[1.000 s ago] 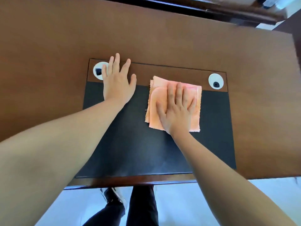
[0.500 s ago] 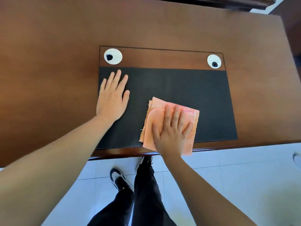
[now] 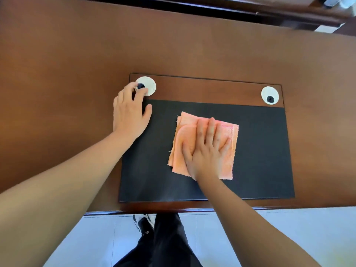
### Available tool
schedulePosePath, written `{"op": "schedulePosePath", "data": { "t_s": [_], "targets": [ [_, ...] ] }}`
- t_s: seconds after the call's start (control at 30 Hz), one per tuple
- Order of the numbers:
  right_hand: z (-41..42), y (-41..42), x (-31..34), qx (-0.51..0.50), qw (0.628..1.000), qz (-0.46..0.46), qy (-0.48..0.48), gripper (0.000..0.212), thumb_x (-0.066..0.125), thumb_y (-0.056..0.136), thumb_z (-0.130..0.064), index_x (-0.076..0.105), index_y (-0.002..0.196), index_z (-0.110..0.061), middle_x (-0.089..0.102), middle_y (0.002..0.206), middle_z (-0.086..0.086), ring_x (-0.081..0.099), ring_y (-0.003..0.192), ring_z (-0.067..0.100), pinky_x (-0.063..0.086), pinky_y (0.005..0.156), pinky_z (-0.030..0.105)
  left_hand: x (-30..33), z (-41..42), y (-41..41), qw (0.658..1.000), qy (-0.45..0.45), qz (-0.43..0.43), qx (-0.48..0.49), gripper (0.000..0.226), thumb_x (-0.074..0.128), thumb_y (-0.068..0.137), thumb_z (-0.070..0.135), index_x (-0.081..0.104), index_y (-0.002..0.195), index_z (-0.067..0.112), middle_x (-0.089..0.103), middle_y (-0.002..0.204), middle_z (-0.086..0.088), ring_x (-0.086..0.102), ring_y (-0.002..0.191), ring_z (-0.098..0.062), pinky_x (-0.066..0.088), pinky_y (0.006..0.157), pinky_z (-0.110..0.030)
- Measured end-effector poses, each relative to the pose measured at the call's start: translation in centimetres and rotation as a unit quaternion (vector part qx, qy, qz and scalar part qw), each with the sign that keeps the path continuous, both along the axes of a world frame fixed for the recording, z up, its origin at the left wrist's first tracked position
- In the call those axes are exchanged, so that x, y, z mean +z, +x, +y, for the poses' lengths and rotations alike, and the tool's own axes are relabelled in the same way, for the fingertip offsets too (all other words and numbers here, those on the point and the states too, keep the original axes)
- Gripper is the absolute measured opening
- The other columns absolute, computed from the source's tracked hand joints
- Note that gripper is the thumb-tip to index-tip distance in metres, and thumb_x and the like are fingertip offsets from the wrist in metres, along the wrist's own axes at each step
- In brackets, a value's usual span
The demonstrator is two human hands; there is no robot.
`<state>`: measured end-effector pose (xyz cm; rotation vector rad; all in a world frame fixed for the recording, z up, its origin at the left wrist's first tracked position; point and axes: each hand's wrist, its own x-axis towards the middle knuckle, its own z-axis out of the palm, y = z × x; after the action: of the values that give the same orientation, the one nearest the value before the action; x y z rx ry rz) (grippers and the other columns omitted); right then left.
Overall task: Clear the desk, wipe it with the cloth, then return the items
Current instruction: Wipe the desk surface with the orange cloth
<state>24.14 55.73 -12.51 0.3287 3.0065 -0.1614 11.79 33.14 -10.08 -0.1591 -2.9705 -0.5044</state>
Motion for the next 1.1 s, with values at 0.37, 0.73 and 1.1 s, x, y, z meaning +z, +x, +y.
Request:
{"op": "schedulePosePath", "data": {
  "t_s": [0.37,0.73,1.1],
  "targets": [
    [0.6,-11.2,-0.1,0.047,0.999,0.006,-0.013,0.081,0.025,0.102,-0.069,0.009,0.170,-0.029,-0.006,0.178,0.003,-0.004,0.164,0.029,0.000,0.126,0.068,-1.2,-0.2,-8.0,0.996,-0.030,-0.059,0.055,0.060,0.027,0.109,0.043,0.027,0.166,0.023,0.015,0.175,-0.009,0.012,0.162,-0.029,0.009,0.131,-0.051],
    [1.2,-25.3,0.1,0.068,0.997,0.003,-0.027,0.080,0.022,0.101,-0.069,0.006,0.169,-0.031,-0.008,0.178,0.001,-0.007,0.164,0.029,-0.002,0.125,0.069,-2.3,0.1,-8.4,0.993,-0.054,-0.062,0.079,0.060,0.028,0.107,0.044,0.026,0.165,0.030,0.012,0.176,-0.001,0.009,0.163,-0.020,0.011,0.131,-0.048],
    [0.2,-40.3,0.8,0.122,0.992,-0.013,-0.023,0.082,0.011,0.100,-0.074,0.001,0.170,-0.032,-0.010,0.178,0.003,-0.007,0.164,0.032,-0.005,0.126,0.067,-3.0,-0.4,-8.8,0.992,-0.073,-0.065,0.074,0.062,0.032,0.107,0.043,0.023,0.167,0.026,0.008,0.177,-0.003,0.008,0.163,-0.022,0.015,0.130,-0.052]
  ]
}}
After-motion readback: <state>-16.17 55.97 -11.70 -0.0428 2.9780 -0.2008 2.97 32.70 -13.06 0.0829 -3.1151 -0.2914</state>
